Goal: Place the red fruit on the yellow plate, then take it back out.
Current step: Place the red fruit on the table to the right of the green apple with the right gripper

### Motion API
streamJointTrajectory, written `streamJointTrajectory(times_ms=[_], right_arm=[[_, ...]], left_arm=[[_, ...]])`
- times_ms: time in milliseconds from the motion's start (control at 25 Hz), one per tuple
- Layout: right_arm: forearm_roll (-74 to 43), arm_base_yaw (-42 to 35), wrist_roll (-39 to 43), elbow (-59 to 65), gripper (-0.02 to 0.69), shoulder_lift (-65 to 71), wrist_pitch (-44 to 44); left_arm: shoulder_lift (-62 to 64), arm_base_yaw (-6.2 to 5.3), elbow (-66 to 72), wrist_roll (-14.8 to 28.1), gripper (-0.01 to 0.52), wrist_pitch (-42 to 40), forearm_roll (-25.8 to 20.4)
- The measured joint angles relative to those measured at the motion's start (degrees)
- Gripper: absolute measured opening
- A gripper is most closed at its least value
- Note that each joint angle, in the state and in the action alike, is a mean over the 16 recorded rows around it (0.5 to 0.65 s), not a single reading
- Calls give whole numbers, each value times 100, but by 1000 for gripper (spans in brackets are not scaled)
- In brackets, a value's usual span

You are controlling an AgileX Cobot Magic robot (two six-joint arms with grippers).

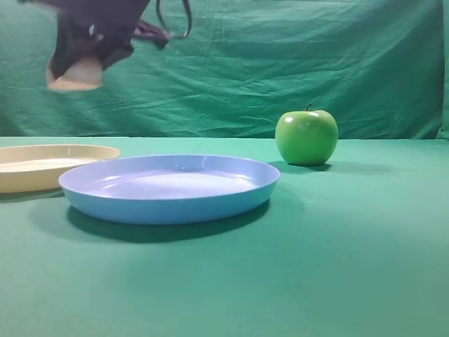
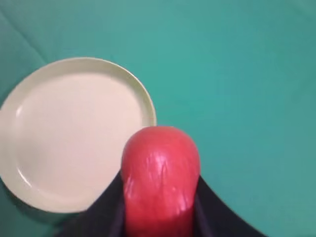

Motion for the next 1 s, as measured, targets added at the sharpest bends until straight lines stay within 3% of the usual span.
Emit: streamJointTrajectory(times_ms=[400,720,1000], right_arm=[[-799,-687,1184,3024,195,-2276,-637],[-833,-1695,1390,5302,195,-3593,-1603],[-838,-2321,1404,6591,195,-3806,-2654]], left_arm=[[0,0,0,0,0,0,0],[0,0,0,0,0,0,0],[0,0,0,0,0,0,0]])
